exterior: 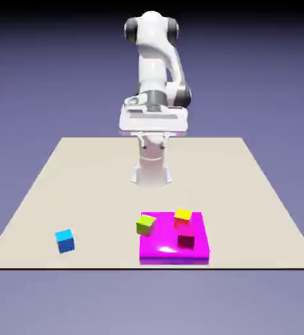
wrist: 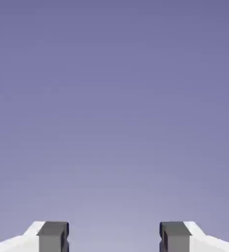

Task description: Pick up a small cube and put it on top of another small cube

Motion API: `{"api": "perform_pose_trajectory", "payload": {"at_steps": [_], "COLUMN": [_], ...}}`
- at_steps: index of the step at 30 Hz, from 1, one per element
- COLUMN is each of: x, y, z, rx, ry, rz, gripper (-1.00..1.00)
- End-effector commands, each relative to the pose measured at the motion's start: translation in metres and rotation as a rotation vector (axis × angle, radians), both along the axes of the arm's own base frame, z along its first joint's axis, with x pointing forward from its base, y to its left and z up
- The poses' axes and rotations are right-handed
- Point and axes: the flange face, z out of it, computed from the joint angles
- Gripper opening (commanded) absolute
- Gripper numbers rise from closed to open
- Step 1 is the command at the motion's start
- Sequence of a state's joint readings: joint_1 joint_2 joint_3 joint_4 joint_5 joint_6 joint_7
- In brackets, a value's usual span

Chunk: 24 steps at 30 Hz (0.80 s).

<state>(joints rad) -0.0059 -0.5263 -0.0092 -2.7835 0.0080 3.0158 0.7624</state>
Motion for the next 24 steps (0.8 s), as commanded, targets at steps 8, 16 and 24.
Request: {"api": "perform_pose_trajectory", "payload": {"at_steps": [8,16,24], "x": [0.053,0.074,0.058], "y": [-0.086,-0.185,-0.283], "z": [-0.061,-0.142,-0.238], "rx": [0.164,0.312,0.439], "ry": [0.242,0.464,0.669], "rz": [-0.322,-0.667,-1.024], "gripper": [0.0,0.0,0.0]}}
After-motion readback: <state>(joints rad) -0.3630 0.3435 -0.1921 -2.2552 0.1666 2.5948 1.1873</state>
